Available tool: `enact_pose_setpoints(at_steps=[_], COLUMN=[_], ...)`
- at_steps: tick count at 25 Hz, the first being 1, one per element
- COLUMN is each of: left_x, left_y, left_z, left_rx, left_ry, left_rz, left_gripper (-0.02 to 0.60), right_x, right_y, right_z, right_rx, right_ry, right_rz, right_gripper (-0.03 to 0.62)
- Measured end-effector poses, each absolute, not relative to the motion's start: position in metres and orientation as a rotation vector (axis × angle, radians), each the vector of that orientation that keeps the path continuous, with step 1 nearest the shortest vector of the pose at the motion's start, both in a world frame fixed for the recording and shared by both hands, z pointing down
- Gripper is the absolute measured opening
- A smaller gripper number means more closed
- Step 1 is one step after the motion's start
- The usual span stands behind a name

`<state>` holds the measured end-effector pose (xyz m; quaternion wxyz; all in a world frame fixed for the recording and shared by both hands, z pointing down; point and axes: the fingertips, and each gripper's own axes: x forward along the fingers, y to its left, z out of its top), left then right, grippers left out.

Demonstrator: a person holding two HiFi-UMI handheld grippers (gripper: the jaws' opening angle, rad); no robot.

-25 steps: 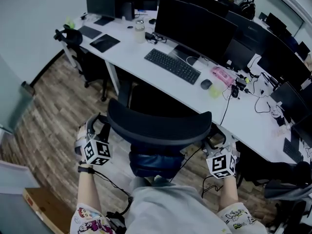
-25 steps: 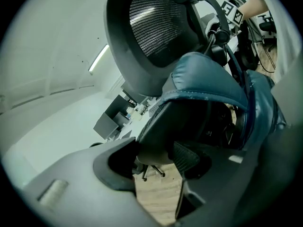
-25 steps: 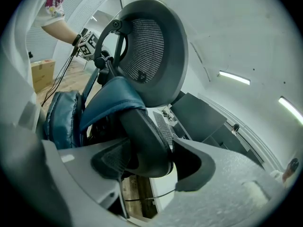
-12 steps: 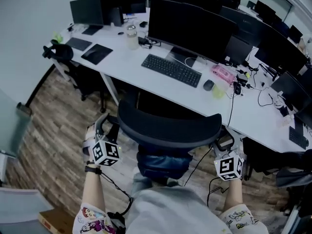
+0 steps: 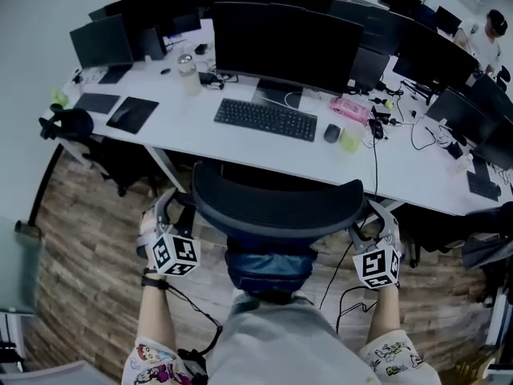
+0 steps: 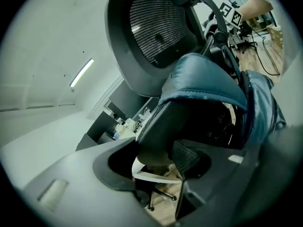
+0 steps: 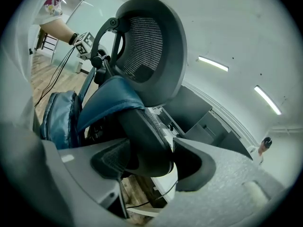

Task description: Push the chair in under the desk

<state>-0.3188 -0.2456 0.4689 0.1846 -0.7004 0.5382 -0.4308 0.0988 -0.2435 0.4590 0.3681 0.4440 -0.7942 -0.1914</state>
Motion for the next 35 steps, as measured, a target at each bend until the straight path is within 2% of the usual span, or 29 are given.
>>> enact_pose_setpoints(at_steps=[35], left_x=[-0.348], left_y=[-0.372], left_z=[0.466], left_rx=[-1.997], left_ry=[1.441], left_rz=[-1.176], left_gripper=[0.245], right_x=[0.068], right_y=[-0.315], right_z=[0.456], right_rx=[1.251], right_ry=[-1.978], right_rz=[-0.448], right_gripper=[0.273])
